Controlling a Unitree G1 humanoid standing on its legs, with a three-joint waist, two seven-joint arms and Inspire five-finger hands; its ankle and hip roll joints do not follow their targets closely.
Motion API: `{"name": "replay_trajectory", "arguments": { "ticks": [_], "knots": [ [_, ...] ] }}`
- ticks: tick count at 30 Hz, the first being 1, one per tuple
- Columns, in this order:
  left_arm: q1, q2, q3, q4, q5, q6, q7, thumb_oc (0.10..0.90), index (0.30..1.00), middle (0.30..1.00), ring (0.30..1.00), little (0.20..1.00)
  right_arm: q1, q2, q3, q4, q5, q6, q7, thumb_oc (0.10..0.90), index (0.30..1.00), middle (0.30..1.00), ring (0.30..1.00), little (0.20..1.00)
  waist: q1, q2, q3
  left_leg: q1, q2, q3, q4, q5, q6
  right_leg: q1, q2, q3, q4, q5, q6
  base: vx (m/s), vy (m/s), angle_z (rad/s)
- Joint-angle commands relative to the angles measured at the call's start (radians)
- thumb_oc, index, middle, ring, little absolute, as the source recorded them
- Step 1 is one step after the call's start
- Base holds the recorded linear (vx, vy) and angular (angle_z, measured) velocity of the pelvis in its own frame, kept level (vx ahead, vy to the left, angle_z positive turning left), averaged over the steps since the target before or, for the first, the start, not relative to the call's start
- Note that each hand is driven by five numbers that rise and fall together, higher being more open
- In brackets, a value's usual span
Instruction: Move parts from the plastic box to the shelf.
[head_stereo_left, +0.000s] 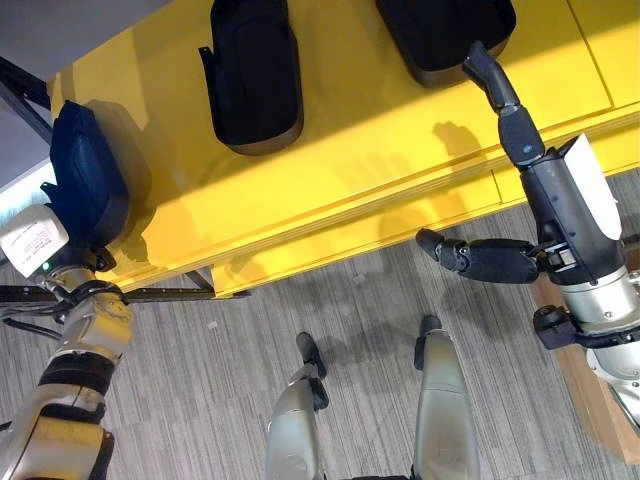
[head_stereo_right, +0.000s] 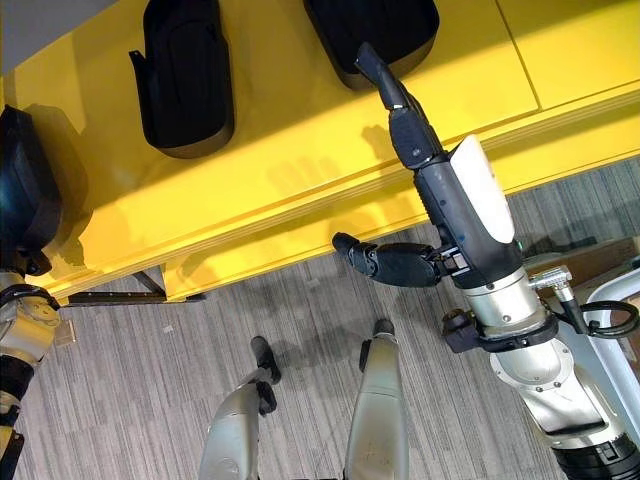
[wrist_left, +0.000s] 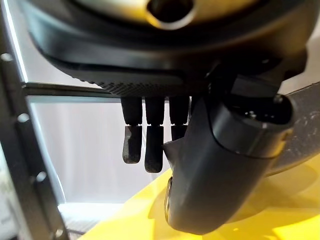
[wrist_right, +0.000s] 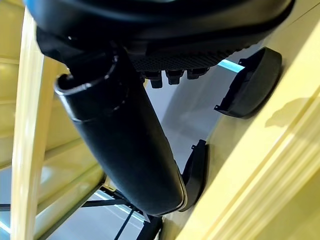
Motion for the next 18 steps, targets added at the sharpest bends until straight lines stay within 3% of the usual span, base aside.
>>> {"name": "replay_trajectory", "arguments": {
  "ticks": [1,7,11,18],
  "knots": [
    [-0.084,0.2,0.02,0.005,0.078,0.06,0.004,0.4,0.3,0.3,0.3,0.3,-0.126,0.009,-0.038,-0.06,0.032,-0.067,-0.014,0.9,1.0,1.0,1.0,1.0,-0.032,-0.011,-0.009,-0.066,-0.021,-0.048,0.122,-0.1,0.038,0.116,-0.048,-0.017,-0.124,0.022,0.076,0.03,0.048,-0.02],
    [-0.159,0.229,-0.048,0.008,0.14,0.091,-0.025,0.4,0.3,0.3,0.3,0.3,-0.137,0.028,-0.036,-0.07,0.027,-0.043,-0.034,0.9,1.0,1.0,1.0,1.0,-0.028,-0.026,-0.004,-0.109,-0.023,-0.038,0.217,-0.154,0.053,0.134,-0.078,-0.013,-0.153,0.043,0.086,0.08,0.032,-0.01],
    [-0.208,0.262,-0.1,0.018,0.226,0.094,-0.081,0.4,0.3,0.3,0.3,0.3,-0.146,0.035,-0.027,-0.069,0.032,-0.014,-0.044,0.9,1.0,1.0,1.0,1.0,-0.024,-0.037,-0.004,-0.139,-0.015,-0.027,0.325,-0.225,0.072,0.152,-0.114,-0.01,-0.153,0.058,0.074,0.12,0.062,-0.03],
    [-0.267,0.295,-0.176,0.048,0.322,0.088,-0.115,0.4,0.3,0.3,0.3,0.3,-0.165,0.046,-0.01,-0.06,0.037,0.006,-0.056,0.9,1.0,1.0,1.0,1.0,-0.02,-0.045,-0.004,-0.166,-0.007,-0.001,0.388,-0.276,0.095,0.156,-0.146,-0.012,-0.156,0.08,0.06,0.07,0.062,-0.06]
  ]
}}
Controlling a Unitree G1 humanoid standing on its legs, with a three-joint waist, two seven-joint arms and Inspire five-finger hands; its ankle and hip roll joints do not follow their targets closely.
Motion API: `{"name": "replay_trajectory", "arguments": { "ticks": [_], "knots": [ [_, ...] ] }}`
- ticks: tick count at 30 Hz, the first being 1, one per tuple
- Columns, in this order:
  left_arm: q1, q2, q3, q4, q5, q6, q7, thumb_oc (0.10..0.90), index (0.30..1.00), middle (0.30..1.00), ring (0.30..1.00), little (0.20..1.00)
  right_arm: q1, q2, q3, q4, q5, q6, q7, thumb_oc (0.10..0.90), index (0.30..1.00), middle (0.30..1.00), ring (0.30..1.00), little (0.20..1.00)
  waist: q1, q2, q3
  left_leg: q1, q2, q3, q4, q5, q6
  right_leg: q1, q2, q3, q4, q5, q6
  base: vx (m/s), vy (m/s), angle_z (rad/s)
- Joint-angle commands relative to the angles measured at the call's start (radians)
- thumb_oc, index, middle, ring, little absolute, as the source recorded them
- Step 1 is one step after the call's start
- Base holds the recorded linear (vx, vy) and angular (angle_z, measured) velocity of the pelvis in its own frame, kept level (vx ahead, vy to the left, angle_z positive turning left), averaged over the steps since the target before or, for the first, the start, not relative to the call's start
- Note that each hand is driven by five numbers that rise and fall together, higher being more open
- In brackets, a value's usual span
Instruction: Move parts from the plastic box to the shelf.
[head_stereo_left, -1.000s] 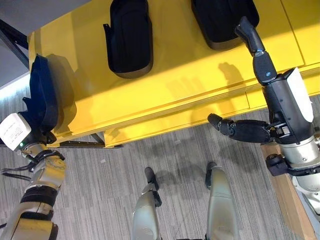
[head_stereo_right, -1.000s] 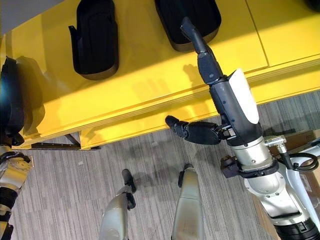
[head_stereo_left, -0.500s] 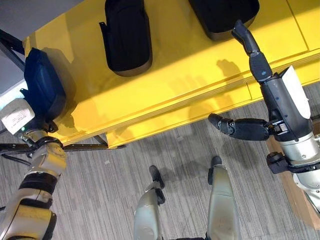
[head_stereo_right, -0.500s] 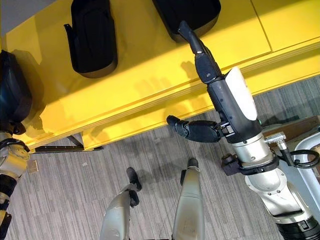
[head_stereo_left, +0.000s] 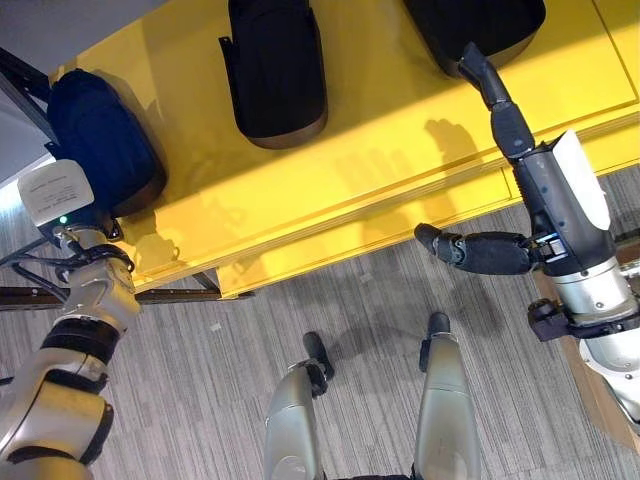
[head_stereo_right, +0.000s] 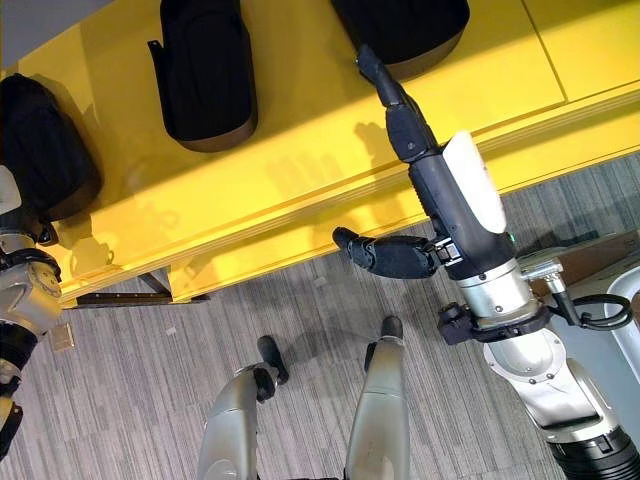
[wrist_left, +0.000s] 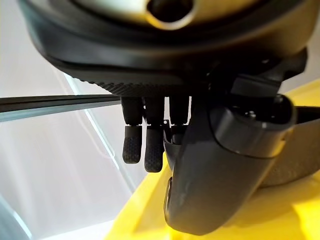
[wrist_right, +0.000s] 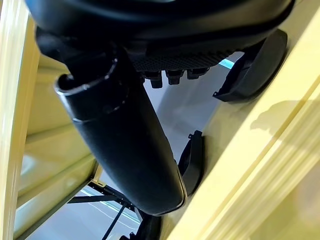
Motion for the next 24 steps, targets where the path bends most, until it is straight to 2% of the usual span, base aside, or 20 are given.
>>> {"name": "replay_trajectory", "arguments": {
  "ticks": [1,6,15,24],
  "knots": [
    [-0.093,0.248,0.02,0.025,0.136,0.026,0.019,0.4,0.3,0.3,0.3,0.3,-0.12,0.043,-0.047,-0.06,0.033,-0.064,-0.056,0.9,1.0,1.0,1.0,1.0,-0.018,-0.044,-0.01,-0.027,-0.019,0.0,0.043,-0.071,0.036,0.122,-0.113,-0.041,-0.081,0.022,0.001,0.03,0.029,-0.02],
    [-0.151,0.269,-0.045,0.023,0.196,0.012,0.008,0.4,0.3,0.3,0.3,0.3,-0.137,0.042,-0.027,-0.057,0.014,-0.046,-0.095,0.9,1.0,1.0,1.0,1.0,-0.012,-0.047,-0.01,-0.047,-0.02,0.014,0.066,-0.091,0.049,0.109,-0.123,-0.053,-0.08,0.034,-0.011,0.0,0.0,0.0],
    [-0.164,0.284,-0.105,-0.01,0.298,-0.016,0.001,0.4,0.3,0.3,0.3,0.3,-0.168,0.021,0.0,-0.051,0.022,-0.015,-0.134,0.9,1.0,1.0,1.0,1.0,0.0,-0.041,-0.01,-0.06,-0.032,0.021,0.077,-0.105,0.061,0.085,-0.126,-0.056,-0.065,0.036,-0.022,0.0,0.0,0.0],
    [-0.164,0.262,-0.116,0.011,0.257,-0.039,0.048,0.4,0.3,0.3,0.3,0.3,-0.187,0.02,0.019,-0.052,0.006,0.011,-0.16,0.9,1.0,1.0,1.0,1.0,0.005,-0.036,-0.01,-0.061,-0.041,0.021,0.063,-0.096,0.061,0.075,-0.125,-0.058,-0.066,0.039,-0.024,0.0,0.0,0.0]
  ]
}}
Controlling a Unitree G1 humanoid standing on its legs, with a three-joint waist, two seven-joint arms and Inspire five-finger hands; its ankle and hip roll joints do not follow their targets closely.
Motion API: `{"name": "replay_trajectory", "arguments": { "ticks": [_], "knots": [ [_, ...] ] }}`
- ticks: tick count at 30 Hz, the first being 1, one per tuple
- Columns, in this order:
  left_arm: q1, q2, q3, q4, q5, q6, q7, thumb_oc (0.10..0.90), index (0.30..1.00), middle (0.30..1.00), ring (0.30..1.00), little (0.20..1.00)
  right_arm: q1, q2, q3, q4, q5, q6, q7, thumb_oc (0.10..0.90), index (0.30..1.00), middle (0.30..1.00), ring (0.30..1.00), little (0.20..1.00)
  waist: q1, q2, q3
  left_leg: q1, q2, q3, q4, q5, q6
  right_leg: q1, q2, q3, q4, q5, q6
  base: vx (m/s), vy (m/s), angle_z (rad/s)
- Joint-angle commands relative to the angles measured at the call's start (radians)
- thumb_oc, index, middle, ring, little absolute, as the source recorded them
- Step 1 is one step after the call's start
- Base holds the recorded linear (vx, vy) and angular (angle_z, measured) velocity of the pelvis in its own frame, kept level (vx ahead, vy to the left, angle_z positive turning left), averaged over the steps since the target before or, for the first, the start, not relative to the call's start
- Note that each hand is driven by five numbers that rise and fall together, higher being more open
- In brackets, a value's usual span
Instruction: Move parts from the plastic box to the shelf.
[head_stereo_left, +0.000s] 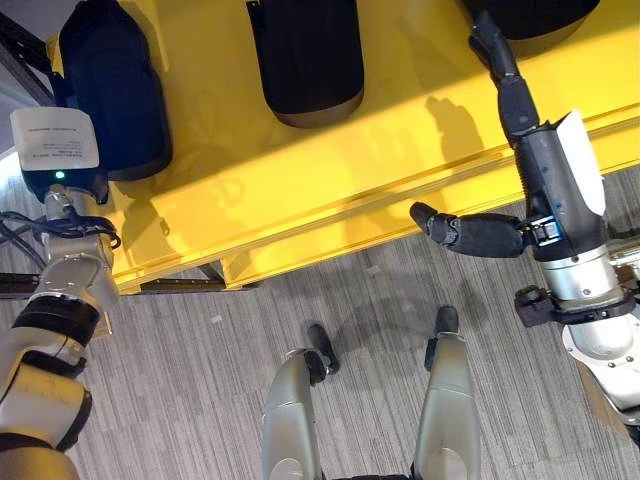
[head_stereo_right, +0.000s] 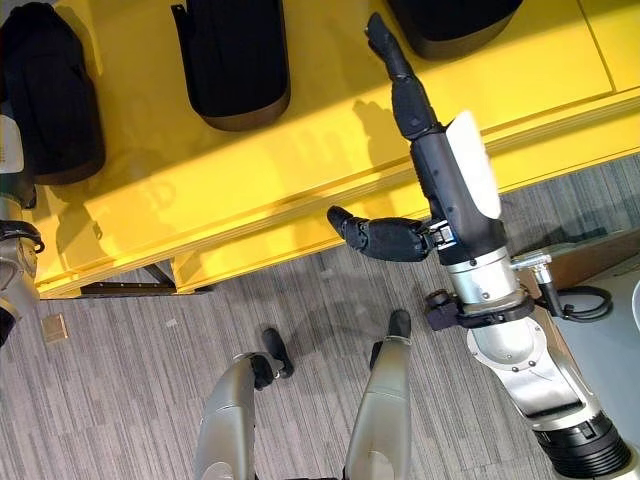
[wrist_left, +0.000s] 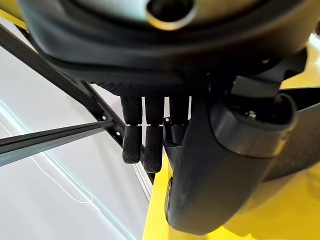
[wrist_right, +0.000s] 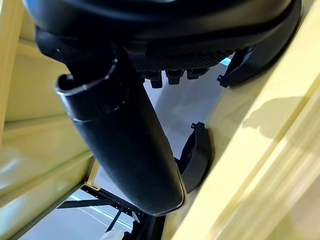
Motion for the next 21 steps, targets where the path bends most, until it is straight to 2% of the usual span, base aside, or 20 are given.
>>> {"name": "replay_trajectory", "arguments": {
  "ticks": [1,6,11,12,13,16,21],
  "knots": [
    [-0.061,0.18,0.007,0.018,0.007,0.0,0.067,0.4,0.3,0.3,0.3,0.3,-0.107,0.003,-0.067,-0.056,0.002,-0.071,-0.069,0.9,1.0,1.0,1.0,1.0,-0.001,-0.024,-0.012,0.023,-0.022,0.005,-0.045,-0.031,0.009,0.09,-0.081,-0.061,-0.022,0.001,-0.047,0.0,0.0,0.0],
    [-0.015,0.156,0.05,0.019,-0.068,-0.023,0.094,0.4,0.3,0.3,0.3,0.3,-0.101,0.019,-0.076,-0.064,-0.007,-0.066,-0.072,0.9,1.0,1.0,1.0,1.0,0.006,-0.028,-0.012,0.03,-0.024,-0.001,-0.056,-0.025,0.006,0.097,-0.077,-0.066,-0.027,0.002,-0.044,-0.01,-0.051,0.0],
    [0.042,0.097,0.105,0.004,-0.16,-0.022,0.114,0.4,0.3,0.3,0.3,0.3,-0.11,0.046,-0.071,-0.07,-0.034,-0.059,-0.088,0.9,1.0,1.0,1.0,1.0,0.02,-0.038,-0.012,0.034,-0.029,-0.016,-0.072,-0.013,0.001,0.108,-0.066,-0.076,-0.038,0.0,-0.04,-0.02,-0.077,0.0],
    [0.063,0.079,0.127,-0.006,-0.178,-0.019,0.123,0.557,0.52,0.52,0.52,0.52,-0.108,0.058,-0.073,-0.073,-0.044,-0.055,-0.087,0.9,1.0,1.0,1.0,1.0,0.026,-0.041,-0.012,0.034,-0.029,-0.02,-0.074,-0.011,0.001,0.109,-0.063,-0.079,-0.038,0.0,-0.039,-0.02,-0.088,0.01],
    [0.068,0.077,0.132,-0.009,-0.179,-0.018,0.127,0.9,1.0,1.0,1.0,1.0,-0.107,0.06,-0.072,-0.074,-0.045,-0.054,-0.087,0.9,1.0,1.0,1.0,1.0,0.026,-0.041,-0.012,0.034,-0.029,-0.021,-0.075,-0.011,0.0,0.11,-0.063,-0.079,-0.039,0.0,-0.039,-0.01,-0.069,0.01],
    [0.107,0.035,0.18,-0.028,-0.168,-0.004,0.146,0.9,1.0,1.0,1.0,1.0,-0.102,0.076,-0.072,-0.087,-0.062,-0.043,-0.092,0.9,1.0,1.0,1.0,1.0,0.035,-0.05,-0.012,0.037,-0.032,-0.031,-0.083,-0.004,-0.001,0.116,-0.054,-0.085,-0.039,-0.002,-0.036,-0.01,-0.079,0.02],
    [0.13,-0.004,0.236,-0.032,-0.226,-0.022,0.172,0.9,1.0,1.0,1.0,1.0,-0.098,0.096,-0.07,-0.087,-0.079,-0.041,-0.097,0.9,1.0,1.0,1.0,1.0,0.039,-0.057,-0.012,0.046,-0.03,-0.037,-0.094,0.006,-0.004,0.125,-0.046,-0.087,-0.045,-0.001,-0.033,-0.01,-0.049,0.04]
  ]
}}
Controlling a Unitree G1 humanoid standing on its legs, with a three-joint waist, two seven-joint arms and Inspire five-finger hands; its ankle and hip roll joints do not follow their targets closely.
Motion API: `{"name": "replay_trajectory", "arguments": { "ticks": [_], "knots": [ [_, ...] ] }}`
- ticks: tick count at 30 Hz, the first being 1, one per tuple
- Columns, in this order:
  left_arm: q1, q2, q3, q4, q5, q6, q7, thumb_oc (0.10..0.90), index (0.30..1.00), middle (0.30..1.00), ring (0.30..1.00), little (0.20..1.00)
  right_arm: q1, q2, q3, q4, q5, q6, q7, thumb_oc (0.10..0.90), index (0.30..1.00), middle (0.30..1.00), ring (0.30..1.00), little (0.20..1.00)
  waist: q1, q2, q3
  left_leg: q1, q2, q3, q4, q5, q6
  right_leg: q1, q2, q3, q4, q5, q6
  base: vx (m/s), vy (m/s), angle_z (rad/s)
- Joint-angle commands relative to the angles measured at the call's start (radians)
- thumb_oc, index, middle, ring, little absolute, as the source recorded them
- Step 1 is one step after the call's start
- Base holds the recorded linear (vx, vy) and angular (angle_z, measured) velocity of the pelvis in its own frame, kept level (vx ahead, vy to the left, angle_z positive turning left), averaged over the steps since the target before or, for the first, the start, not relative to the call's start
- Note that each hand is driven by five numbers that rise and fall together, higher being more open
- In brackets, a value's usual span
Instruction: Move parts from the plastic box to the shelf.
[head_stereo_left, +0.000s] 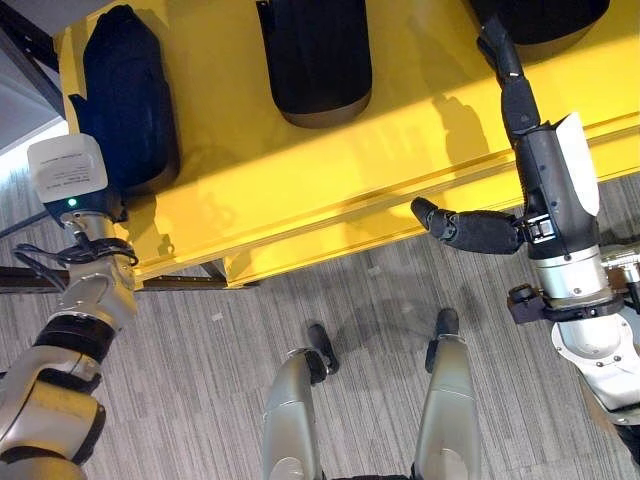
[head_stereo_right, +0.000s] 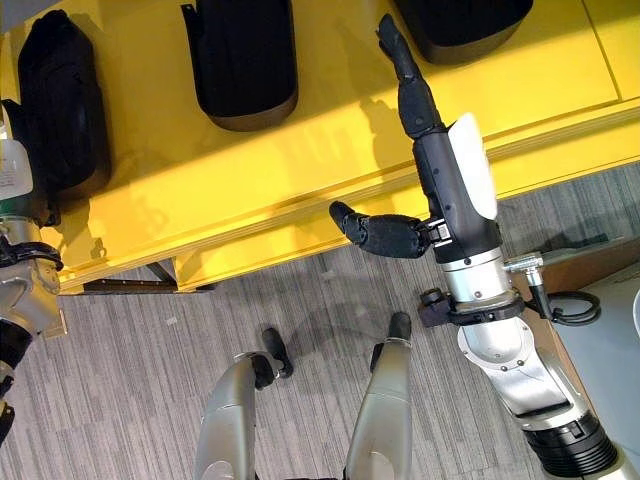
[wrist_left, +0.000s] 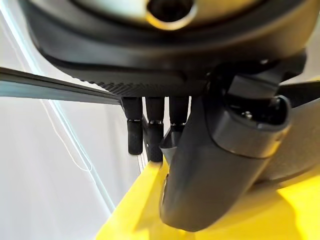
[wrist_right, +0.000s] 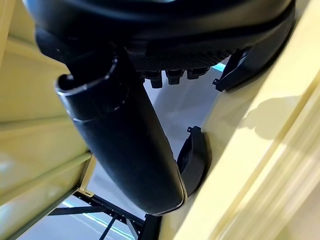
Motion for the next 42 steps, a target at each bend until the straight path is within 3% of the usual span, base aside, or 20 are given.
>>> {"name": "replay_trajectory", "arguments": {
  "ticks": [1,9,17,22,36,42],
  "knots": [
    [0.007,0.087,0.107,0.026,-0.048,0.022,0.048,0.9,1.0,1.0,1.0,1.0,-0.096,0.053,-0.071,-0.089,-0.024,-0.079,-0.054,0.9,1.0,1.0,1.0,1.0,0.018,-0.057,-0.011,0.045,-0.03,-0.014,-0.09,0.004,-0.002,0.11,-0.049,-0.069,-0.045,-0.002,-0.034,0.0,-0.021,0.05],
    [0.019,0.069,0.192,0.016,-0.127,0.004,0.129,0.9,1.0,1.0,1.0,1.0,-0.069,0.052,-0.093,-0.094,-0.034,-0.096,-0.032,0.9,1.0,1.0,1.0,1.0,0.009,-0.058,-0.011,0.075,-0.025,-0.007,-0.108,0.013,-0.009,0.131,-0.044,-0.066,-0.047,-0.012,-0.03,0.0,-0.001,0.0],
    [-0.041,0.122,0.225,0.071,-0.142,-0.029,0.233,0.9,1.0,1.0,1.0,1.0,-0.067,0.024,-0.106,-0.075,-0.022,-0.12,-0.016,0.9,1.0,1.0,1.0,1.0,-0.012,-0.055,-0.011,0.09,-0.016,0.006,-0.12,0.022,-0.015,0.133,-0.039,-0.055,-0.045,-0.019,-0.032,0.01,0.025,0.0],
    [-0.055,0.142,0.244,0.043,-0.204,-0.112,0.314,0.9,1.0,1.0,1.0,1.0,-0.037,0.011,-0.135,-0.074,0.015,-0.151,0.008,0.9,1.0,1.0,1.0,1.0,-0.021,-0.056,-0.011,0.101,-0.014,0.013,-0.122,0.019,-0.014,0.138,-0.037,-0.051,-0.044,-0.024,-0.035,0.0,0.007,0.0],
    [0.046,0.12,0.248,-0.169,-0.15,-0.18,0.203,0.9,1.0,1.0,1.0,1.0,-0.013,0.03,-0.149,-0.073,0.017,-0.172,0.03,0.9,1.0,1.0,1.0,1.0,-0.014,-0.059,-0.011,0.111,-0.02,0.008,-0.14,0.025,-0.012,0.148,-0.024,-0.055,-0.046,-0.032,-0.032,-0.01,-0.017,-0.02],
    [0.094,0.047,0.222,-0.251,-0.153,-0.179,0.148,0.9,1.0,1.0,1.0,1.0,-0.019,0.053,-0.12,-0.078,-0.017,-0.153,-0.006,0.9,1.0,1.0,1.0,1.0,-0.005,-0.067,-0.011,0.116,-0.022,0.002,-0.144,0.027,-0.01,0.159,-0.017,-0.061,-0.053,-0.03,-0.028,-0.02,-0.056,0.0]
  ]
}}
